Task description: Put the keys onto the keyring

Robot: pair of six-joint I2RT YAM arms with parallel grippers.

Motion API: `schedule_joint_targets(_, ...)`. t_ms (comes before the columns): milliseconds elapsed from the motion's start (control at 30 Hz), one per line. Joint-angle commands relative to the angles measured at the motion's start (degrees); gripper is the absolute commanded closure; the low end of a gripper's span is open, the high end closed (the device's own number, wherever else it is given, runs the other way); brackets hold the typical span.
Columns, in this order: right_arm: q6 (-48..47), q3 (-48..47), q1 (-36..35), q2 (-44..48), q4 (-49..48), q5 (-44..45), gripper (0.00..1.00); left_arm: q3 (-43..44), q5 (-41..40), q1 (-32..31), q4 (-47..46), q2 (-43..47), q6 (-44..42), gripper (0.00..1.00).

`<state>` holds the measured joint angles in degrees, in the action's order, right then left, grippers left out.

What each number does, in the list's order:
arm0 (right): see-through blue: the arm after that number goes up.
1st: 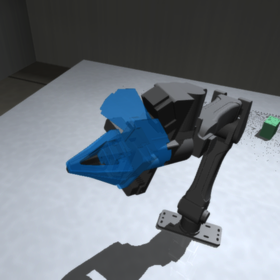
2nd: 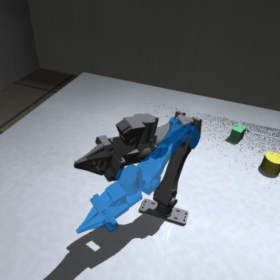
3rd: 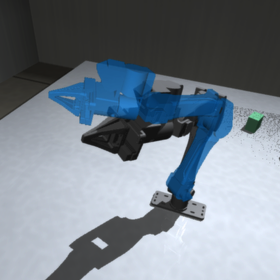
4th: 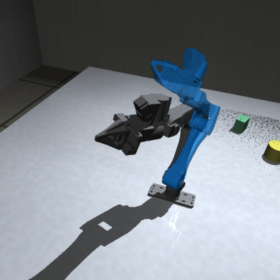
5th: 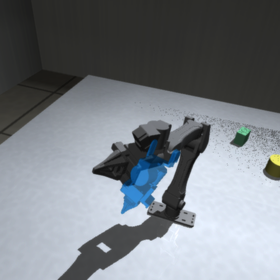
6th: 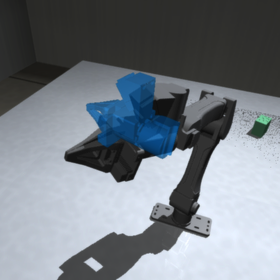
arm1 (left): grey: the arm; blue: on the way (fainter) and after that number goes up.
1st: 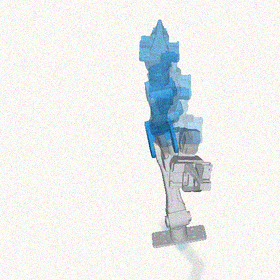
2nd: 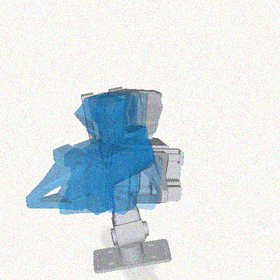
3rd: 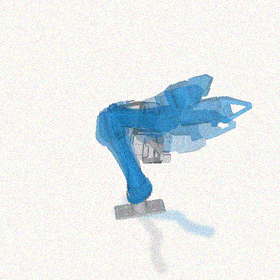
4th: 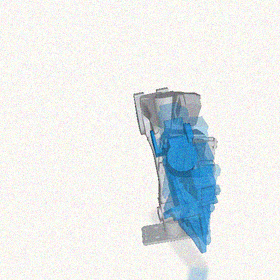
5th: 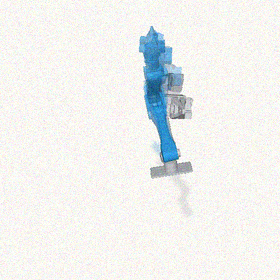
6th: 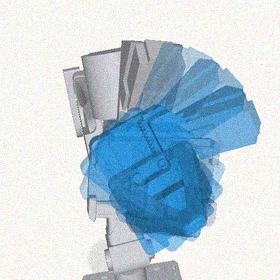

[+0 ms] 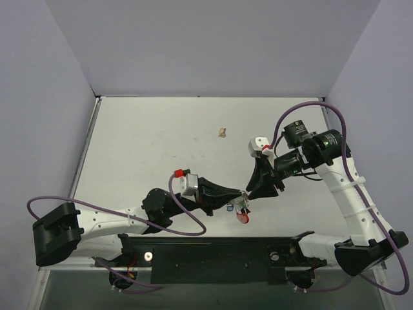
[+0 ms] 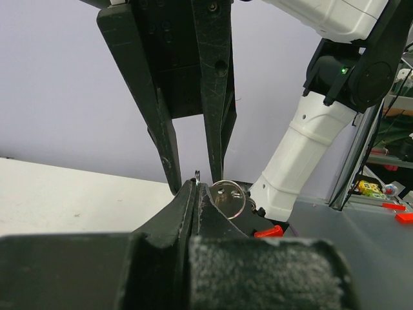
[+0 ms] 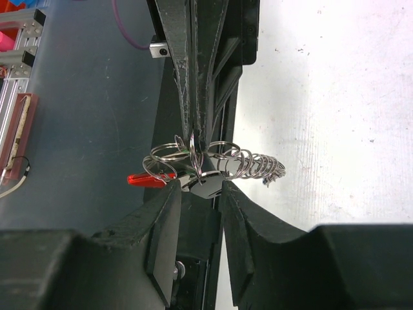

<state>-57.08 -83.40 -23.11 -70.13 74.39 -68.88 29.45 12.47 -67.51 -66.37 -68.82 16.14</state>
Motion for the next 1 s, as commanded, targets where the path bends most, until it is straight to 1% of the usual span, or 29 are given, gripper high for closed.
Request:
schedule_joint_targets(0, -0.6, -2.3, -0.4, -0.8, 0.8, -3.3, 0.72, 0.6, 0.6, 0.2, -5.4, -0.3, 0.8, 1.0)
schedule_joint_targets(100, -0.4, -2.5, -0.4, -0.6, 0.7, -3.4, 0.73, 0.6, 0.6, 0.2, -5.7, -0.4, 0.9, 1.0)
schedule_joint_targets(167, -0.4, -2.3, -0.5, -0.7, 0.8, -3.5, 0.75, 0.7, 0.6, 0.3, -5.8, -0.5, 1.0, 1.0)
schedule_joint_targets(367, 0.6, -1.8, -1.1, -0.5, -0.3, -2.8, 0.88, 0.6, 0.4, 0.3, -6.1, -0.4, 1.1, 1.0)
schedule_joint_targets(433, 1.4, -1.7, -1.2, -0.5, -0.7, -2.4, 0.98, 0.7, 0.4, 0.4, -6.1, -0.2, 1.2, 1.0)
schedule_joint_targets(467, 1.5, -1.7, -1.2, -0.4, -1.0, -2.2, 1.0, 0.6, 0.4, 0.3, -6.2, -0.2, 1.2, 1.0)
schedule_joint_targets(600, 4.0, -0.6, -1.2, 0.5, -3.5, -0.7, 1.0, -0.3, -0.3, 0.4, -7.6, 0.3, 1.3, 1.0)
schedule_joint_targets(700, 7.9, 1.2, -1.5, 1.4, -6.4, 0.3, 1.0, -1.5, -1.1, 0.5, -10.3, 1.1, 1.7, 1.0)
schedule_joint_targets(967, 13.6, 3.1, -3.8, 2.2, -11.8, 3.0, 1.0, -1.2, -1.6, 0.6, -13.9, 0.8, 2.6, 1.0)
